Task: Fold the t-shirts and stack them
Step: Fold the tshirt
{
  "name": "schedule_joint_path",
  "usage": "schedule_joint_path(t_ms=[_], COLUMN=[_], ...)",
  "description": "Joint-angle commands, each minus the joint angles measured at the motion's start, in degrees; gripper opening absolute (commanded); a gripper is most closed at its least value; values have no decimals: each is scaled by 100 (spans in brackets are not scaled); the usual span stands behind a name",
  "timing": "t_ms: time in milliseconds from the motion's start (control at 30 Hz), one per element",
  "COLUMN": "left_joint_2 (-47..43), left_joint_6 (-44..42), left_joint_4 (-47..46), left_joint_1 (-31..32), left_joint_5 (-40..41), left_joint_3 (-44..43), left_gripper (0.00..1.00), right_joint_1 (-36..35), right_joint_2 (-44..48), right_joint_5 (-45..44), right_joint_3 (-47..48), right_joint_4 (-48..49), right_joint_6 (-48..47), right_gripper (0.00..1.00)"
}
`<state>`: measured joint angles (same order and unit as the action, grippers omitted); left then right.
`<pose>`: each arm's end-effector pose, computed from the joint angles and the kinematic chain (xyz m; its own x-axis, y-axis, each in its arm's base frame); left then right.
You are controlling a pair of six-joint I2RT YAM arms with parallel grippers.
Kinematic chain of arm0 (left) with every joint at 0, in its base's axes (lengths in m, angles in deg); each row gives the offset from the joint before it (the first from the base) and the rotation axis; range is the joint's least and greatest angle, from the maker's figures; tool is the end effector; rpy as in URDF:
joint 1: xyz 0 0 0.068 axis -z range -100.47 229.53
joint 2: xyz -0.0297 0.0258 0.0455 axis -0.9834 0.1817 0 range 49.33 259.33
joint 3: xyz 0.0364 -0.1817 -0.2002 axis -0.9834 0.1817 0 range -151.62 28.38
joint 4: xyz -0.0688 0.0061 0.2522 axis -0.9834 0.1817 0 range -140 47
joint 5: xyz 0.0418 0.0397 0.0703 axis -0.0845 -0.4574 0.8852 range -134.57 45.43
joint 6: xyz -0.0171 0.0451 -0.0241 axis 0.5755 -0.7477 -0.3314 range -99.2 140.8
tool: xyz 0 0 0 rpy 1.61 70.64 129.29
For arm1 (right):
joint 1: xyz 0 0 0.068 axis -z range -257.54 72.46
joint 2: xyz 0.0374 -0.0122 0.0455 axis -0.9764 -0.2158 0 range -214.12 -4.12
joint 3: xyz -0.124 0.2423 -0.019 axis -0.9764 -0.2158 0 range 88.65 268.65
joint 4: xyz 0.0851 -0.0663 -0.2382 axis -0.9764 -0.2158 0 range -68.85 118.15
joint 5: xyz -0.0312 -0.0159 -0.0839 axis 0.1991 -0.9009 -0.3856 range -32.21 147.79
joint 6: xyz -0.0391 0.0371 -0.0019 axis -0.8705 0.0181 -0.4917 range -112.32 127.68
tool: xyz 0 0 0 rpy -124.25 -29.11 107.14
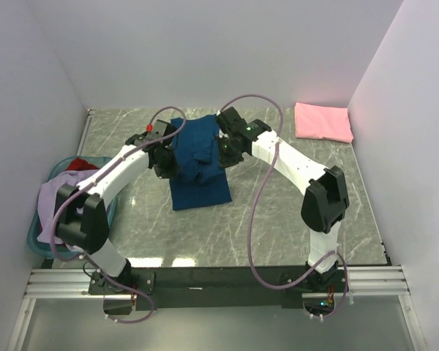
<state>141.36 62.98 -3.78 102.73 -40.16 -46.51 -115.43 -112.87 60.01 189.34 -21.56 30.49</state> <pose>0.3047 -0.1276 0.2647 -0.8512 -0.3635 -0.3785 -0.2839 0.9256 -0.2503 0.3261 0.2555 0.2958 -0.8596 -0.1781 -0.4789 -0.3219 0.9167 0.2368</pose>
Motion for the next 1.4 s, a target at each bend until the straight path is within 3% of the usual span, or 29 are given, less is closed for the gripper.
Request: schedule_joint_path(t_ms=[0, 233, 800, 967, 1033, 1200, 1267, 1367], left_joint_2=[209, 711, 1704, 1775, 1748, 1283, 1055, 389], left_joint_6=[-402, -543, -69, -78, -121, -51, 1, 194], left_joint_4=[-481, -930, -1844, -1994, -1976, -1906, -1845, -1730], left_joint_1=[-175, -298, -474, -474, -466, -448, -396, -220], left_joint_5=[253, 324, 632, 640, 710, 825, 956, 1193], left_joint_3=[-376, -667, -412, -438, -473, -360, -237, 35], left_gripper=[1, 1, 3, 24, 29, 56, 68, 78], right_joint_1=[211, 519, 783, 783, 792, 774, 730, 678], right_joint_2=[-172, -577, -1403, -1509, -1500, -1150, -877, -237], right_joint_5=[-55, 68, -28, -125, -160, -213, -326, -240], right_joint_3=[522, 681, 417, 364, 303, 172, -232, -803], right_joint_4=[164, 567, 2035, 2150, 2203, 2202, 2456, 2816], right_joint_6=[-277, -391, -479, -462, -435, -286, -224, -110], right_gripper=[0, 0, 1, 6, 12, 31, 32, 33])
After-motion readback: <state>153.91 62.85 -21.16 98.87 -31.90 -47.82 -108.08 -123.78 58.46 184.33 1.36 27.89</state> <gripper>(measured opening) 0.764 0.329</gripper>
